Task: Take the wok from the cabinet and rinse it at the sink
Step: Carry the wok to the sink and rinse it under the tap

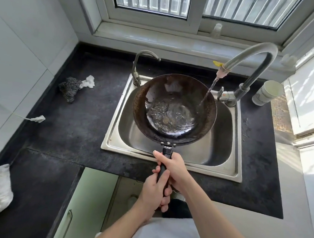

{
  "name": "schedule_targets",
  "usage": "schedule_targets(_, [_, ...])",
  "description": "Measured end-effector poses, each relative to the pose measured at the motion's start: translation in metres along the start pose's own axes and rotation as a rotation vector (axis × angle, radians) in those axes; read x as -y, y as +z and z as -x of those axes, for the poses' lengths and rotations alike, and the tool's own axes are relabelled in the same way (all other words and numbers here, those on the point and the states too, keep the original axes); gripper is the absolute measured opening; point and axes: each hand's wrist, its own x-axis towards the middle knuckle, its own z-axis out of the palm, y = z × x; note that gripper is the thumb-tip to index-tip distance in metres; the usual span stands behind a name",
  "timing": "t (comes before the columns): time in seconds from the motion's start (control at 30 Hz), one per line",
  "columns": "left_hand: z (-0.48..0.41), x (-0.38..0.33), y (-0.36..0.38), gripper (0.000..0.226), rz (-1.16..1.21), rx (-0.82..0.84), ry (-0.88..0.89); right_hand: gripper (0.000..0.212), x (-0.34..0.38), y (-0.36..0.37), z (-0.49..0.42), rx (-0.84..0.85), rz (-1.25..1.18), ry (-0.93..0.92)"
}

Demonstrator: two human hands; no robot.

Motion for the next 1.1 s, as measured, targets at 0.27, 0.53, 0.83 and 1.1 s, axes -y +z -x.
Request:
schedule_targets(0.27, [0.013, 0.020, -0.026, 0.033, -0.133, -0.028, 0.054, 0.033, -0.024, 0.025, 0.007, -0.009, -0.046, 0.049])
schedule_targets(0.53, [0.016, 0.027, -0.024, 0.031, -0.162, 0.008, 0.048, 0.026, -0.033, 0.018, 0.015, -0.005, -0.066, 0.046])
schedule_targets(0.83, [-0.003, 0.004, -0.007, 0.031, -0.158, -0.045, 0.112, 0.026, -0.003, 0.005, -0.007, 0.034, -0.032, 0.006])
schedule_targets(1.1, [0.003, 0.015, -0.023, 0.033, -0.120, -0.105, 0.126, 0.025, -0.008, 0.024, -0.006, 0.109, 0.030, 0.009])
